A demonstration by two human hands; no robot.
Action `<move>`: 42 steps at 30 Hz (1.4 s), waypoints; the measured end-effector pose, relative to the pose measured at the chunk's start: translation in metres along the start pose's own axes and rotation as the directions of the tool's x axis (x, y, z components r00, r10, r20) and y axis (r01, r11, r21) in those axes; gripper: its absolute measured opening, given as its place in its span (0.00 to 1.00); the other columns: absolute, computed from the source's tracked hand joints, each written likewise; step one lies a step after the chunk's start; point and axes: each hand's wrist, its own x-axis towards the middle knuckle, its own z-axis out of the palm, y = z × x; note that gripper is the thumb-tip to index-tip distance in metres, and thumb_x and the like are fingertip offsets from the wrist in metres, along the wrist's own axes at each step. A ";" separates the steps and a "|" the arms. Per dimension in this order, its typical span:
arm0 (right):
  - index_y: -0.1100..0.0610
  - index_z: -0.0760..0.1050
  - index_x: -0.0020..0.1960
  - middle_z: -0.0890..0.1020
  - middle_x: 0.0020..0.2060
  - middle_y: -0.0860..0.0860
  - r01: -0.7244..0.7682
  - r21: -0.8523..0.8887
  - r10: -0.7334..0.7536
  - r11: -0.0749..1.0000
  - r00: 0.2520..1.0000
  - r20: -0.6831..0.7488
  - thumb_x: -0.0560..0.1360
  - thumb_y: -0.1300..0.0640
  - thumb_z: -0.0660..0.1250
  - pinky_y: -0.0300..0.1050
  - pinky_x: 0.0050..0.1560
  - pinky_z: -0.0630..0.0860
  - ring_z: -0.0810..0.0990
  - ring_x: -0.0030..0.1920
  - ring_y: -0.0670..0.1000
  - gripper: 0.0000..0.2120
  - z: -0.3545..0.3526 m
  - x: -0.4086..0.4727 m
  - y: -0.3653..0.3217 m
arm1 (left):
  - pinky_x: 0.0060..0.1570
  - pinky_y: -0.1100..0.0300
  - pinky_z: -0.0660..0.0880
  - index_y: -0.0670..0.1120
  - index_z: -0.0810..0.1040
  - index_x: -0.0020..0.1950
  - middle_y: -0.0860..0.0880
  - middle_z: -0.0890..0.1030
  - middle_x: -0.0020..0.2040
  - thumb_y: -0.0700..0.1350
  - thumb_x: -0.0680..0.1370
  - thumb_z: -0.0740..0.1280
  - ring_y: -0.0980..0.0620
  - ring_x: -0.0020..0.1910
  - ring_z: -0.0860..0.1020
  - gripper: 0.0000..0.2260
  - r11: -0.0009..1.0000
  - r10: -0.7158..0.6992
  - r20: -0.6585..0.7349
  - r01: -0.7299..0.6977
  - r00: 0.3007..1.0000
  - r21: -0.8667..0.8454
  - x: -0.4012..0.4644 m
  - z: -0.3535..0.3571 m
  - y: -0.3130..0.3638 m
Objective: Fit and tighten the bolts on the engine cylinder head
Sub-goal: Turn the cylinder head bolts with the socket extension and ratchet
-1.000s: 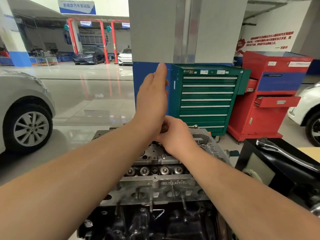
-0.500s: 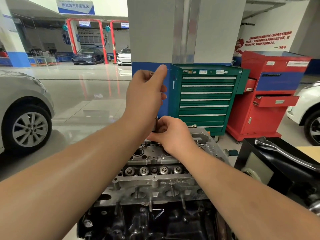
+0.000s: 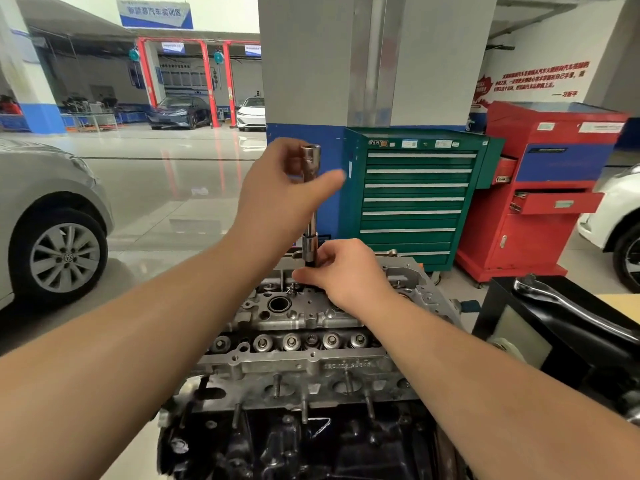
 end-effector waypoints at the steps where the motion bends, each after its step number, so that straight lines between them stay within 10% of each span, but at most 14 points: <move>1: 0.49 0.75 0.33 0.81 0.30 0.43 -0.005 -0.020 0.005 1.000 0.999 -0.032 0.64 0.42 0.82 0.43 0.34 0.69 0.79 0.34 0.46 0.18 0.001 0.000 0.000 | 0.54 0.43 0.82 0.51 0.81 0.55 0.51 0.84 0.47 0.50 0.73 0.76 0.47 0.47 0.85 0.12 0.997 0.025 -0.012 -0.024 1.000 0.069 -0.002 -0.003 -0.003; 10: 0.48 0.83 0.51 0.84 0.37 0.40 0.054 0.044 -0.060 0.998 0.986 0.154 0.75 0.54 0.76 0.46 0.50 0.79 0.82 0.42 0.41 0.06 -0.002 0.000 0.003 | 0.56 0.49 0.82 0.45 0.76 0.71 0.42 0.86 0.57 0.32 0.82 0.67 0.40 0.56 0.86 0.19 0.941 0.000 0.383 0.129 0.924 -0.312 0.020 -0.028 -0.013; 14: 0.46 0.80 0.39 0.82 0.30 0.40 0.059 0.035 -0.062 0.998 0.994 0.091 0.71 0.51 0.80 0.42 0.38 0.71 0.79 0.33 0.41 0.09 -0.002 0.001 0.004 | 0.44 0.56 0.83 0.54 0.83 0.63 0.53 0.85 0.55 0.49 0.72 0.80 0.53 0.50 0.86 0.19 0.999 -0.026 0.298 0.039 0.954 -0.036 0.014 -0.027 -0.015; 18: 0.46 0.78 0.37 0.80 0.28 0.38 0.033 0.050 -0.037 0.998 0.995 0.092 0.68 0.48 0.82 0.42 0.37 0.70 0.77 0.31 0.42 0.12 -0.001 0.002 0.004 | 0.43 0.56 0.84 0.48 0.84 0.55 0.49 0.86 0.39 0.40 0.74 0.79 0.49 0.40 0.87 0.11 0.999 0.012 0.200 -0.005 0.980 -0.037 0.013 -0.021 -0.018; 26: 0.47 0.84 0.45 0.87 0.39 0.44 0.024 0.068 -0.035 0.997 0.987 0.156 0.74 0.53 0.77 0.52 0.57 0.81 0.85 0.44 0.45 0.04 -0.001 0.002 0.002 | 0.60 0.42 0.81 0.49 0.75 0.70 0.45 0.86 0.58 0.37 0.80 0.71 0.44 0.58 0.85 0.19 0.951 -0.068 0.487 0.204 0.871 -0.232 0.024 -0.037 -0.017; 32: 0.50 0.78 0.34 0.80 0.28 0.44 -0.001 -0.025 0.001 1.000 1.000 -0.021 0.63 0.43 0.83 0.43 0.34 0.70 0.79 0.32 0.46 0.17 -0.002 0.001 0.001 | 0.51 0.40 0.84 0.50 0.83 0.47 0.48 0.87 0.40 0.46 0.73 0.80 0.47 0.43 0.88 0.08 0.994 -0.067 0.039 0.070 0.997 -0.088 -0.002 -0.011 -0.022; 42: 0.49 0.84 0.46 0.87 0.39 0.45 0.024 0.110 -0.038 0.994 0.991 0.130 0.74 0.55 0.77 0.55 0.58 0.81 0.85 0.45 0.48 0.04 -0.004 0.001 0.002 | 0.54 0.47 0.83 0.46 0.82 0.60 0.46 0.88 0.53 0.41 0.80 0.72 0.43 0.55 0.86 0.09 0.974 -0.021 0.372 0.103 0.928 -0.202 0.013 -0.033 -0.032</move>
